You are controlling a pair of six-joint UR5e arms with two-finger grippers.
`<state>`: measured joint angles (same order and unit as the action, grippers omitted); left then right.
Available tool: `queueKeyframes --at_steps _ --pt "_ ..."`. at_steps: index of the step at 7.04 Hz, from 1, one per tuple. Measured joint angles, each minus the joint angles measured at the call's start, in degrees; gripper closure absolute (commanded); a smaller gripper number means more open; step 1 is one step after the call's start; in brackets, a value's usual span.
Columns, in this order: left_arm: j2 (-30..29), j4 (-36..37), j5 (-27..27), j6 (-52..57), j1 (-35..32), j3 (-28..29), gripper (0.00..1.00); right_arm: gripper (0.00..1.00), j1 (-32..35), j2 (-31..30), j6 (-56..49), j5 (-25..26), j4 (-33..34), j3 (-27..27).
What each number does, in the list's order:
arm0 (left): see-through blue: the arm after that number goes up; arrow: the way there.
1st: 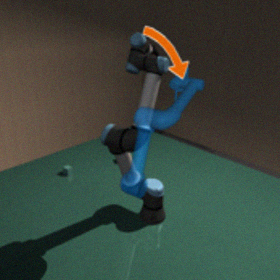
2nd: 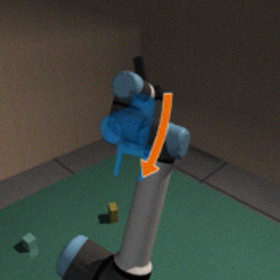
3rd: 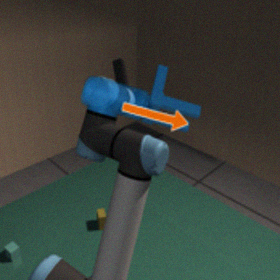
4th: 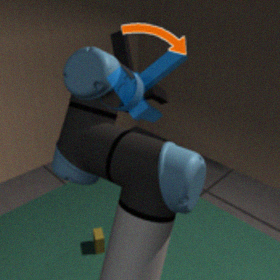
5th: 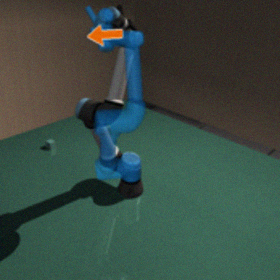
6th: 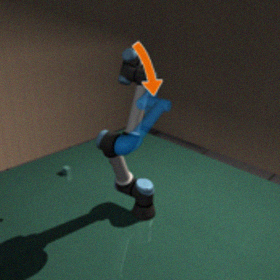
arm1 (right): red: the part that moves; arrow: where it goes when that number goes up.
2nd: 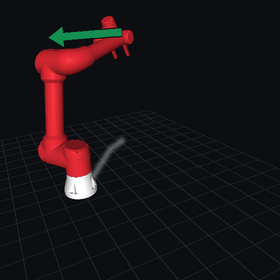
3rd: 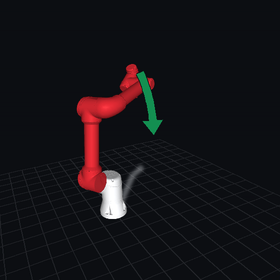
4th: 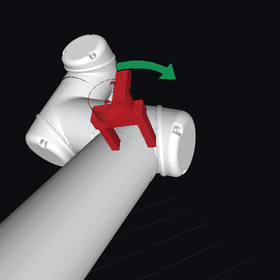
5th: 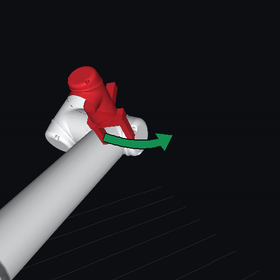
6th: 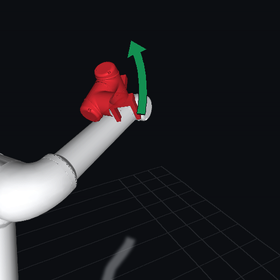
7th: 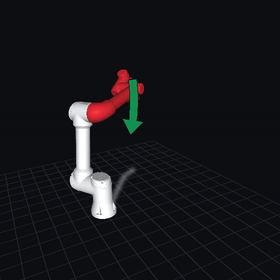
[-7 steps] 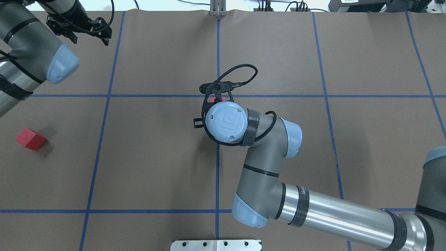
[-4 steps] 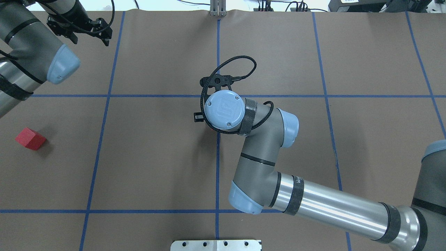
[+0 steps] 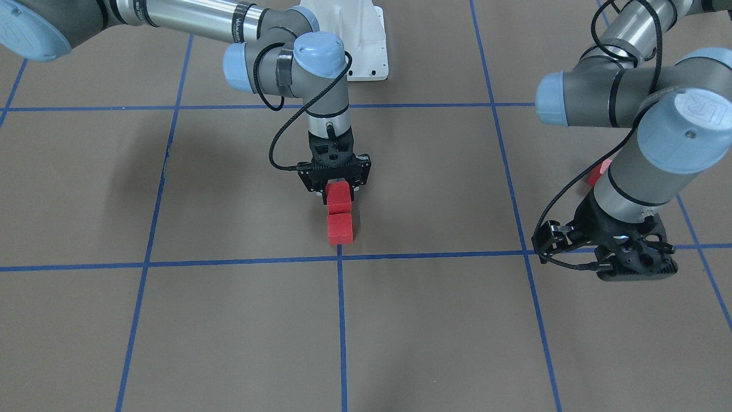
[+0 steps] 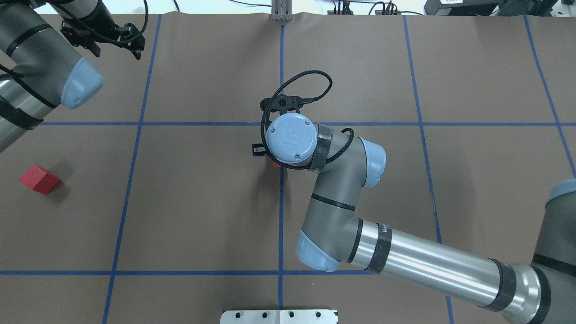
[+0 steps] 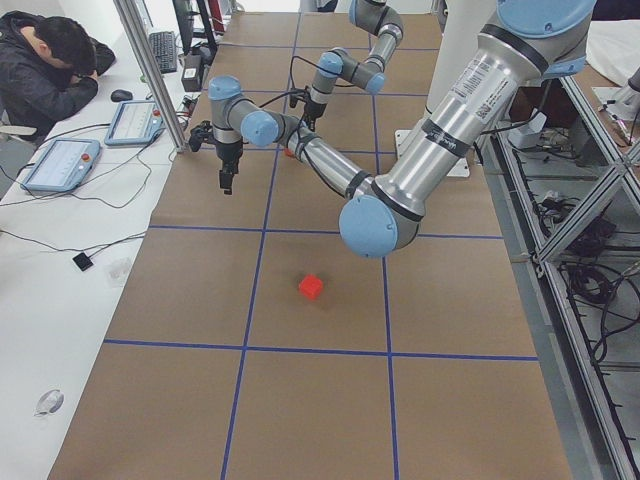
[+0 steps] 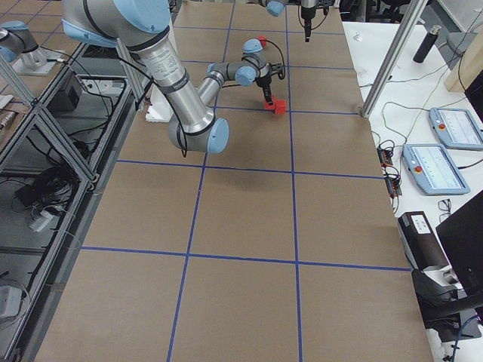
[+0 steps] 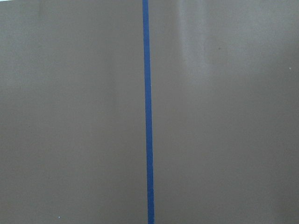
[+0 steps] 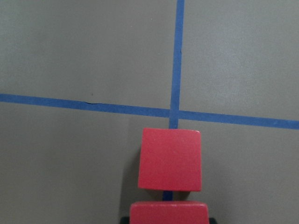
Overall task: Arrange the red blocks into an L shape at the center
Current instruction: 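Lower the held cube beside the placed cube, nearer the robot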
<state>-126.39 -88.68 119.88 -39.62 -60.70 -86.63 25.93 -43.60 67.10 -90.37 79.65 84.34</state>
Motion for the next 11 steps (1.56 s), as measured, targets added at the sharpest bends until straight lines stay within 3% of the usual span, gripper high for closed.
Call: queueKeyframes --at_steps 3,11 --pt "0.00 -1.20 -0.02 -0.04 0.05 1.00 0.00 1.00 0.11 0.00 0.32 -0.24 -2.99 -1.66" --pt "-0.11 -3.34 -0.07 -0.60 0.06 2.61 0.00 0.98 0.60 -0.16 0.89 0.04 -3.18 -2.63"
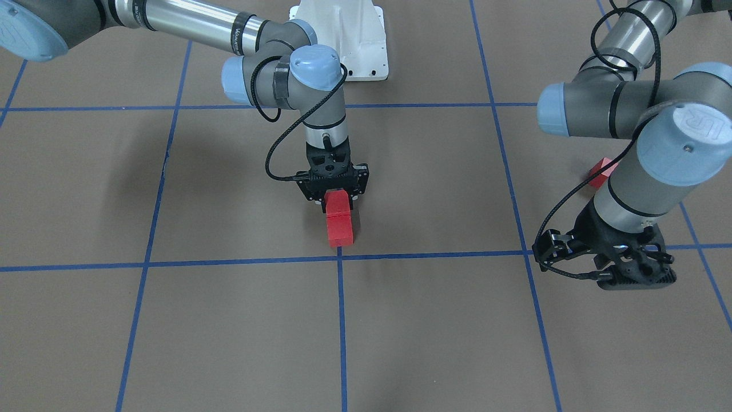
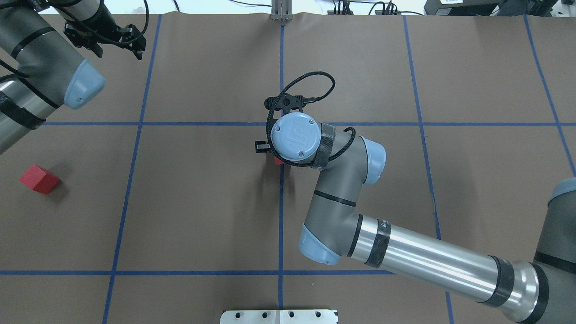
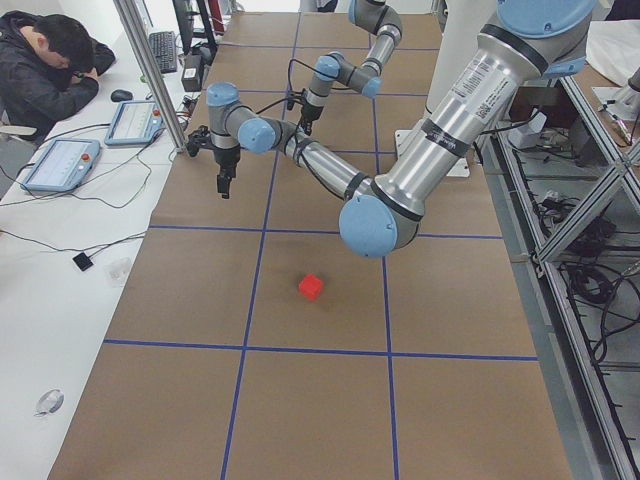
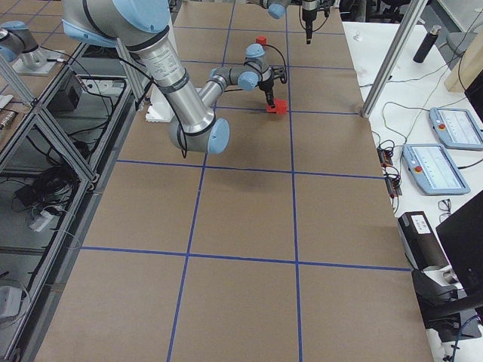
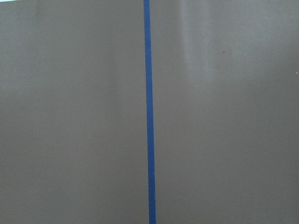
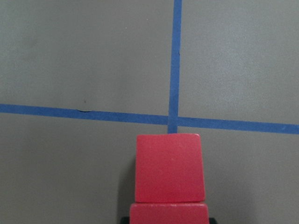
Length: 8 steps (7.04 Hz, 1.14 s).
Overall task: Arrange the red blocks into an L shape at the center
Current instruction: 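Lower the held cube beside the placed cube, nearer the robot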
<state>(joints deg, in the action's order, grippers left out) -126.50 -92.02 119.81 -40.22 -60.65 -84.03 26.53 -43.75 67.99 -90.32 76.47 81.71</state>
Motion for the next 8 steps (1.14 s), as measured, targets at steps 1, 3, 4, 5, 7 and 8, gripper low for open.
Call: queueKeyframes --at_steps 1,3,4,5,7,8 --pt "-0.03 0.00 0.02 -0.02 -0.01 0.00 0.00 0.82 0.01 -0.01 -0.08 0.04 -0.07 -0.10" --pt "-0.06 0.00 -0.01 0.02 -0.08 0.00 0.00 0.74 -0.04 -0.02 -0.16 0.13 -0.22 -0.14" --pt "-0.09 0.00 0.00 0.03 -0.08 0.00 0.00 0.74 -0.07 0.00 -0.20 0.19 -0.36 -0.15" --pt "-0.12 0.00 0.02 0.00 -0.08 -0.01 0.00 0.71 -0.07 0.06 -0.22 0.22 -0.60 -0.15" --pt "-0.18 0.00 0.01 -0.06 -0.15 -0.04 0.00 0.71 -0.08 0.17 -0.23 0.23 -0.98 -0.15" --pt "-0.21 0.00 0.02 -0.12 -0.16 -0.10 0.00 0.71 -0.08 0.17 -0.23 0.23 -1.03 -0.15"
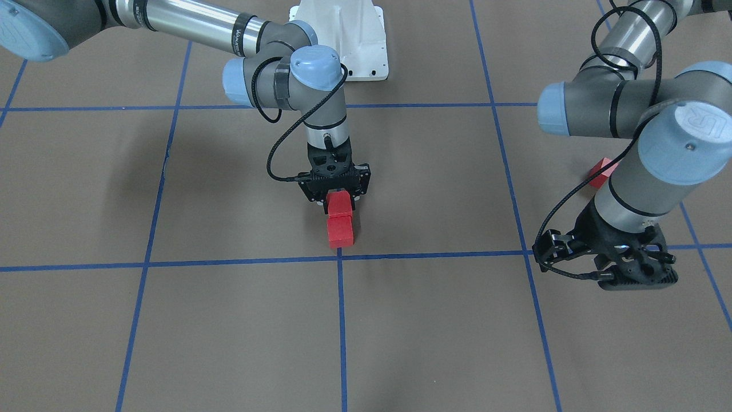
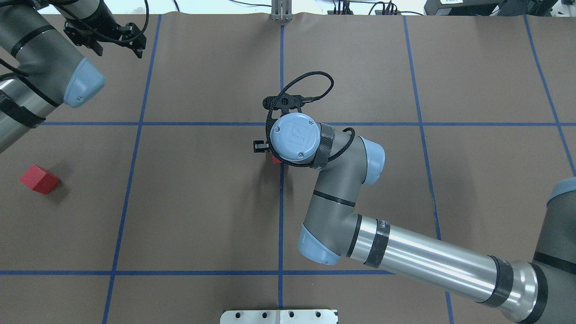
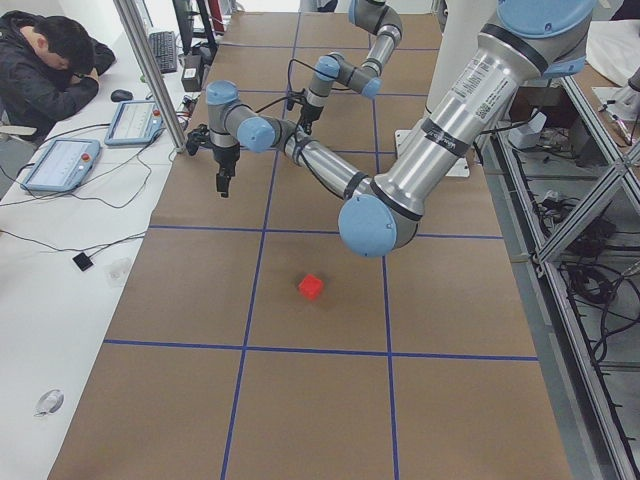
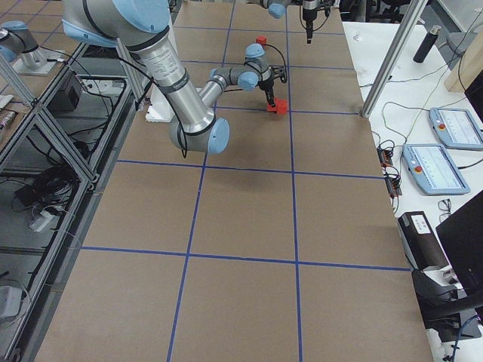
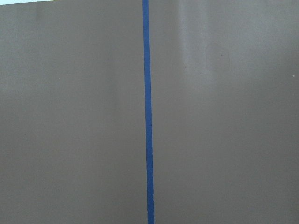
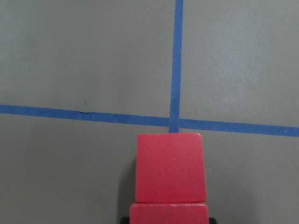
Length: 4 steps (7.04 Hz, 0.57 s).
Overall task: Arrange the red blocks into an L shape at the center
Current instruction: 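Lower the held cube beside the placed cube, nearer the robot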
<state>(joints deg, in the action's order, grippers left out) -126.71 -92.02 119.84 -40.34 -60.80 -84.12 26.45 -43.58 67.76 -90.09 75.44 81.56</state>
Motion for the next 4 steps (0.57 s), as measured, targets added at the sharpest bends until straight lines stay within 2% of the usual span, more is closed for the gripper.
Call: queueKeyframes --at_steps 4 --pt "-0.09 0.00 0.02 -0.09 -0.01 -0.13 0.00 0.70 0.00 0.00 -0.01 0.23 0.00 -0.38"
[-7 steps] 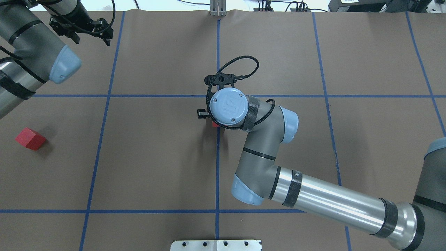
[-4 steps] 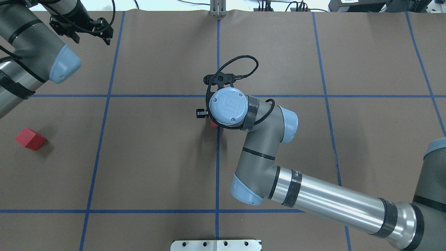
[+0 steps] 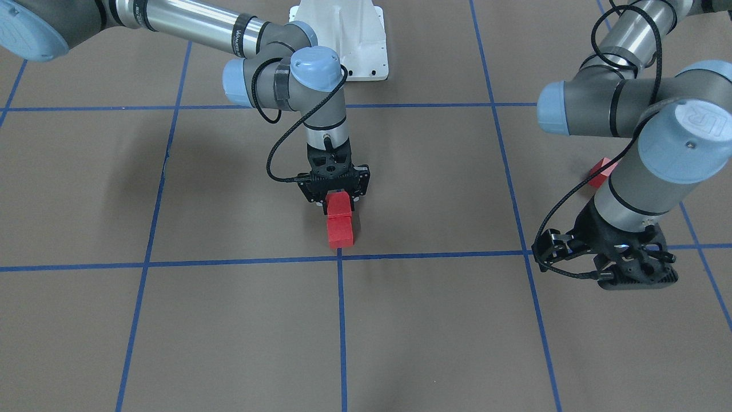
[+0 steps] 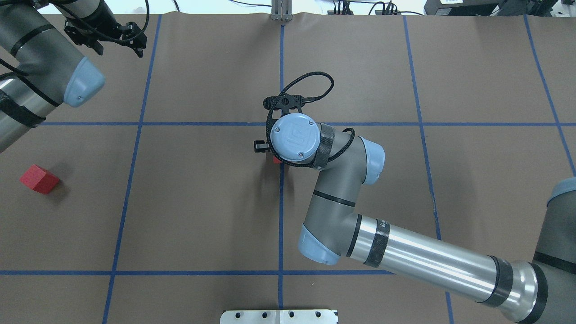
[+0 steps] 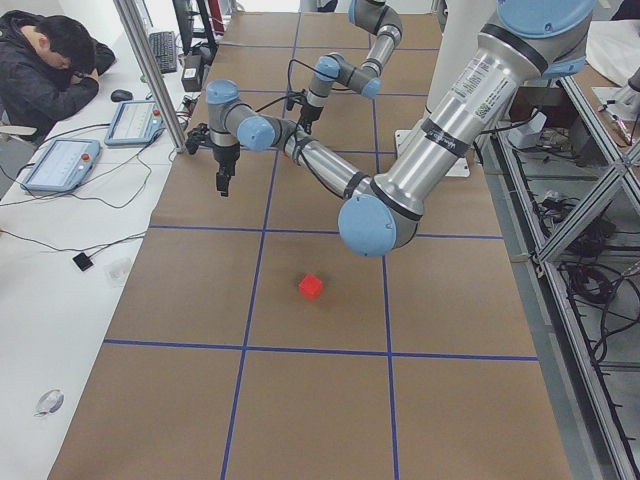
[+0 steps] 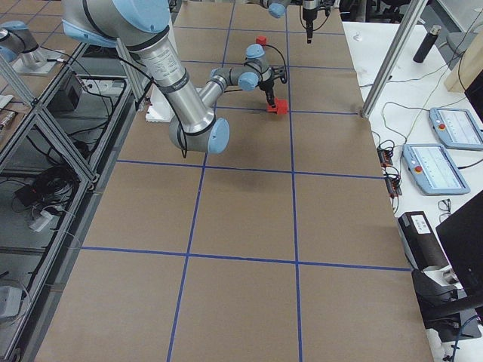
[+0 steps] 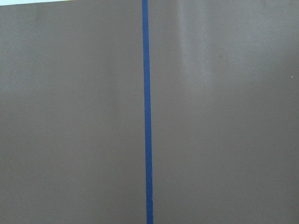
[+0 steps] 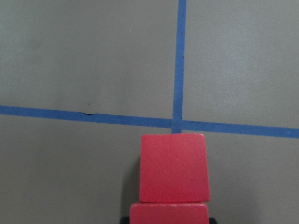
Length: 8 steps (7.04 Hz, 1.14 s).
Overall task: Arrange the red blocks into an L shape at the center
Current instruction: 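Lower the held cube beside the placed cube, nearer the robot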
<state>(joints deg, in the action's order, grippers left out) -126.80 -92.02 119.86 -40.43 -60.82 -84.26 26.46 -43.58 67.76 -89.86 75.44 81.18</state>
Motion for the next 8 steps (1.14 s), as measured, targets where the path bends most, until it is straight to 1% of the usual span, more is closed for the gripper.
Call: queueKeyframes --at_steps 2,3,4,5,6,8 --pt "-0.03 0.00 -0.04 0.01 0.00 -0.03 0.00 0.67 0.00 0.06 -0.01 0.03 -0.02 -0.28" --pt "-0.03 0.00 -0.02 0.05 0.00 -0.03 0.00 0.60 0.00 0.10 -0.05 0.03 -0.03 -0.30" --pt "-0.06 0.00 -0.02 0.07 0.00 -0.03 0.00 0.42 0.00 0.13 -0.05 0.03 -0.03 -0.34" --pt "-0.09 0.00 0.00 0.08 0.00 -0.03 0.00 0.28 0.00 0.15 -0.04 0.03 -0.03 -0.38" --pt "-0.10 0.00 0.02 0.08 0.00 -0.03 0.00 0.20 0.00 0.16 -0.06 0.03 -0.03 -0.45" --pt "-0.11 0.00 -0.01 0.09 0.00 -0.03 0.00 0.12 0.00 0.16 -0.08 0.09 -0.03 -0.62"
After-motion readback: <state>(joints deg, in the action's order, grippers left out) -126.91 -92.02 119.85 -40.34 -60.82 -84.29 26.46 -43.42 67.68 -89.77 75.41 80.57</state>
